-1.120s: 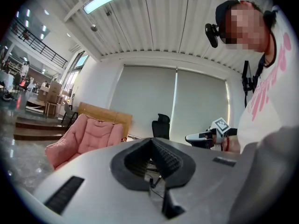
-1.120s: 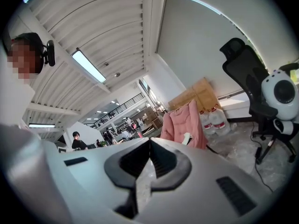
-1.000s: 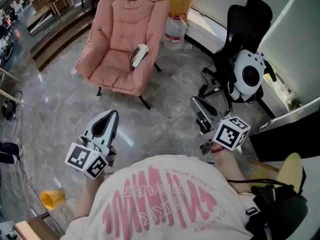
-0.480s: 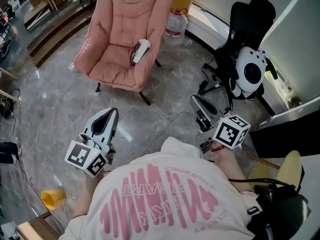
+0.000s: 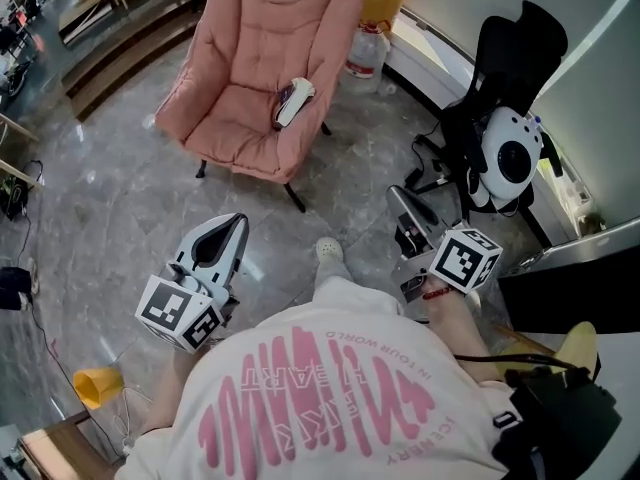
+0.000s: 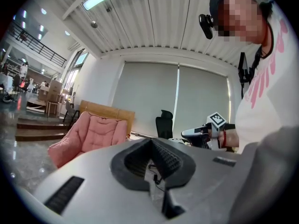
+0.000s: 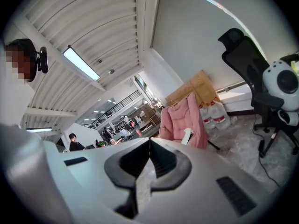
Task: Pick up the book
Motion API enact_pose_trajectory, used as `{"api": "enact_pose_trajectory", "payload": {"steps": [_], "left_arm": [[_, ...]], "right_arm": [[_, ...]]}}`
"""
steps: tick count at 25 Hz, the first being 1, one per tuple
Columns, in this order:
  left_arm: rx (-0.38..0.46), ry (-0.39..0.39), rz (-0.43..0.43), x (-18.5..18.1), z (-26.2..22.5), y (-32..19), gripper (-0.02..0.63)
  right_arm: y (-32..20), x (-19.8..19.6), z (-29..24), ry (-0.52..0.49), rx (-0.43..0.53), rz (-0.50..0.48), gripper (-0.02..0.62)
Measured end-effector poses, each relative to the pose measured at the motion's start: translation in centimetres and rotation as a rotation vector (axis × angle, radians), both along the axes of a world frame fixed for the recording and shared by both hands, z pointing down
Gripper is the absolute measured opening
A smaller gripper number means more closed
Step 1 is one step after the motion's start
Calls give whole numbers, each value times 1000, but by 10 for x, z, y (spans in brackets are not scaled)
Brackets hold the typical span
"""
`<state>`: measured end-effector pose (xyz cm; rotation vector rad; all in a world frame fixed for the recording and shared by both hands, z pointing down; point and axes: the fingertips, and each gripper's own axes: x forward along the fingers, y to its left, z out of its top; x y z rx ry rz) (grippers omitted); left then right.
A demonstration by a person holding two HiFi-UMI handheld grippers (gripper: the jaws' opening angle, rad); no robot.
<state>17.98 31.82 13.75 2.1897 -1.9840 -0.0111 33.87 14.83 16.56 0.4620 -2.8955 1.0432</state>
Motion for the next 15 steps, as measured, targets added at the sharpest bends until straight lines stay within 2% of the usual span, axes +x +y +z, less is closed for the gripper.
{"api": "enact_pose_trajectory", "payload": {"steps": [5, 15], "left_arm": [[6, 43, -50, -17, 3, 2, 9], [0, 69, -131, -41, 6, -35, 9]], "right_arm": [[-6, -17, -4, -9, 17, -36, 12], [-62, -53, -2, -18, -14, -95, 12]]}}
